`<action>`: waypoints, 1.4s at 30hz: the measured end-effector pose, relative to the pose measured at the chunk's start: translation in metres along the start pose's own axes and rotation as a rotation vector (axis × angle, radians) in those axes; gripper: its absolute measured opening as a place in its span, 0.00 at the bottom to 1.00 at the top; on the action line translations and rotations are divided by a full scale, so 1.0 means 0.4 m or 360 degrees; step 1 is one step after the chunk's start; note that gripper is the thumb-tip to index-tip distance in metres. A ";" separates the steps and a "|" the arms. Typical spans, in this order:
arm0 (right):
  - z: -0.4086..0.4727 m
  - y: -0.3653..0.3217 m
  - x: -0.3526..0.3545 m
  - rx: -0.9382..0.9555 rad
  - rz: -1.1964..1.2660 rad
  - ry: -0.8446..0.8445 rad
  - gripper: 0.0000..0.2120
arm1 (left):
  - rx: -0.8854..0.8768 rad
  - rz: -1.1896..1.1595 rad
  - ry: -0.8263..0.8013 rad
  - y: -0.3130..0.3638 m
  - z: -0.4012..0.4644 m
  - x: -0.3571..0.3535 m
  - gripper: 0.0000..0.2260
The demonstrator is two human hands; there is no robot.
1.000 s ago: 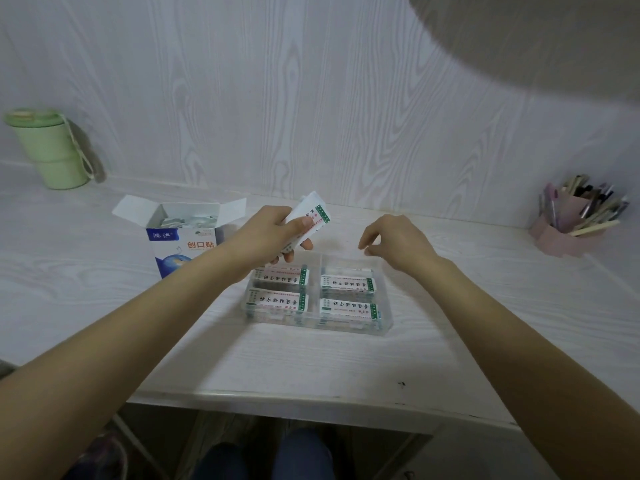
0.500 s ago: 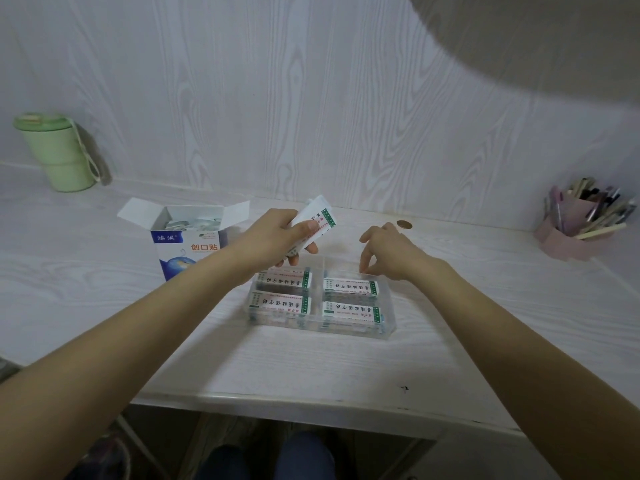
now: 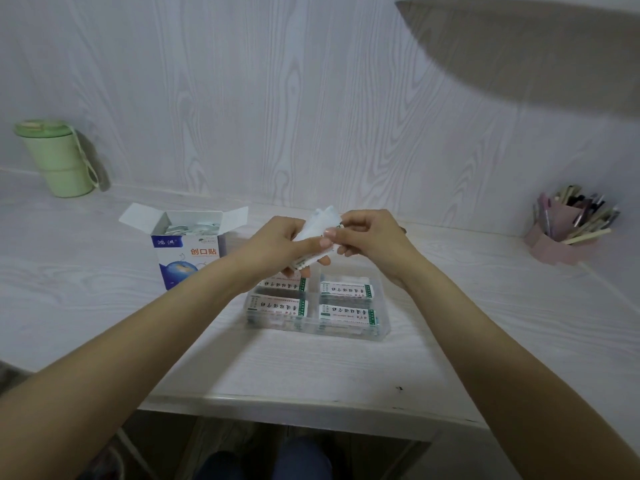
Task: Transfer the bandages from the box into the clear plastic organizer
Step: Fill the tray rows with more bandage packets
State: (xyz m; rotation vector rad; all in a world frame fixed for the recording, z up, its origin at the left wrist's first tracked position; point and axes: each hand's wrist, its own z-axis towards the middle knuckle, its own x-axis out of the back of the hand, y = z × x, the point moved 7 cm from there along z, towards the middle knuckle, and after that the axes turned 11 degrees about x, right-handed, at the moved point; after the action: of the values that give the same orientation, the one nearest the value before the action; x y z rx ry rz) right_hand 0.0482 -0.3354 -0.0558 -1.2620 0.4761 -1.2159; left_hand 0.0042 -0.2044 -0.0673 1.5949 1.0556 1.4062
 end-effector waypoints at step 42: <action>-0.109 0.104 0.024 -0.0306 -0.1196 0.0085 0.04 | 0.0008 -0.0130 0.0314 -0.021 -0.092 0.063 0.09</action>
State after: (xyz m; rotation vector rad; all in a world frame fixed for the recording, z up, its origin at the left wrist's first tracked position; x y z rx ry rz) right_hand 0.0328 -0.3704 -0.1034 -1.6472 0.1474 -1.8636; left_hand -0.0318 -0.1776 -0.0614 1.4215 1.2251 1.5290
